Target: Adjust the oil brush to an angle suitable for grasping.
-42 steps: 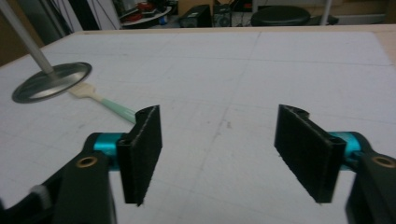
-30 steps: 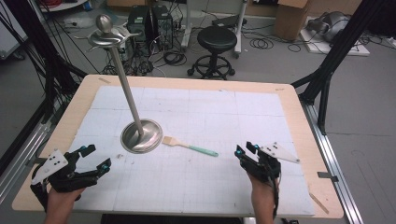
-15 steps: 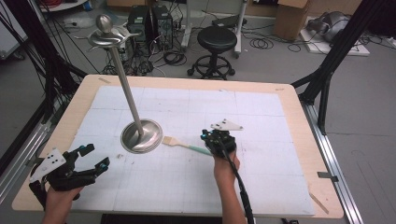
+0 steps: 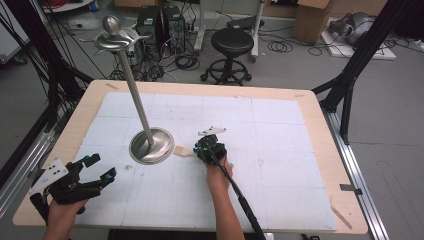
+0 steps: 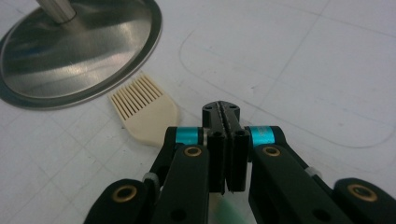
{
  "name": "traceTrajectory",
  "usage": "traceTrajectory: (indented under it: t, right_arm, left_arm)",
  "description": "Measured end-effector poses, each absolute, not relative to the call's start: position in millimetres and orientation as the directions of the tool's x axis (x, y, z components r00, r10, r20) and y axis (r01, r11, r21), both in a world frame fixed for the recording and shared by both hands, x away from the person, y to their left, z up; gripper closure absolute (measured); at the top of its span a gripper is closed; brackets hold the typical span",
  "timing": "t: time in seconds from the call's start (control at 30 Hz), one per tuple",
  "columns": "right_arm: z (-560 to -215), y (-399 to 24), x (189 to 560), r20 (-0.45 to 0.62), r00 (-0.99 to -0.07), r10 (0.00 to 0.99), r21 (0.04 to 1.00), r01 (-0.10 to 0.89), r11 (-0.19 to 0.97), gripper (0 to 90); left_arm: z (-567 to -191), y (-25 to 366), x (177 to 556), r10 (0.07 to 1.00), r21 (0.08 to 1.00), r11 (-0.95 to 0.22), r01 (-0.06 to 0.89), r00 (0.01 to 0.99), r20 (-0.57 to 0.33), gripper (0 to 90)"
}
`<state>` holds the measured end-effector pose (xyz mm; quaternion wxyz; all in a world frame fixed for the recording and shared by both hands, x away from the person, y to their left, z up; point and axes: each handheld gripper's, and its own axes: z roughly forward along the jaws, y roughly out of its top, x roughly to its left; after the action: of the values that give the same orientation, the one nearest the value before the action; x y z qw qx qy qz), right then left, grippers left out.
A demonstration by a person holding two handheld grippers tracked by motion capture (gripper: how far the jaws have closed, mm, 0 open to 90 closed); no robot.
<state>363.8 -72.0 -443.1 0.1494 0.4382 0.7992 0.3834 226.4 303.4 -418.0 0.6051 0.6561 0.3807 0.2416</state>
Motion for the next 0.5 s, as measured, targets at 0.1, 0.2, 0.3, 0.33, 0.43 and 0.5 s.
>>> traceTrajectory:
  t: [0.1,0.2,0.3,0.33,0.43,0.5]
  right_arm:
    - [-446,-66,366,0.090,-0.584,0.807,0.734,0.586,0.342,89.2]
    - [-446,-63,366,0.094,-0.601,0.793,0.735,0.580,0.352,89.2]
    - [-446,-61,365,0.099,-0.619,0.779,0.731,0.577,0.365,89.2]
    - [-446,-61,364,0.104,-0.628,0.771,0.728,0.576,0.372,89.2]
    - [-444,-57,359,0.090,-0.656,0.750,0.719,0.564,0.407,89.2]
    - [-444,-54,354,0.097,-0.675,0.732,0.714,0.559,0.421,89.2]
  left_arm:
    - [-418,304,227,0.793,0.977,0.023,0.211,0.591,-0.146,18.5]
    - [-418,305,227,0.793,0.977,0.026,0.214,0.590,-0.150,18.5]
    - [-418,305,227,0.793,0.976,0.027,0.217,0.590,-0.153,18.6]
    - [-418,305,227,0.793,0.976,0.026,0.217,0.590,-0.153,18.6]
    - [-418,305,227,0.795,0.975,0.020,0.220,0.588,-0.149,18.6]
    - [-419,305,228,0.795,0.975,0.020,0.222,0.588,-0.150,18.6]
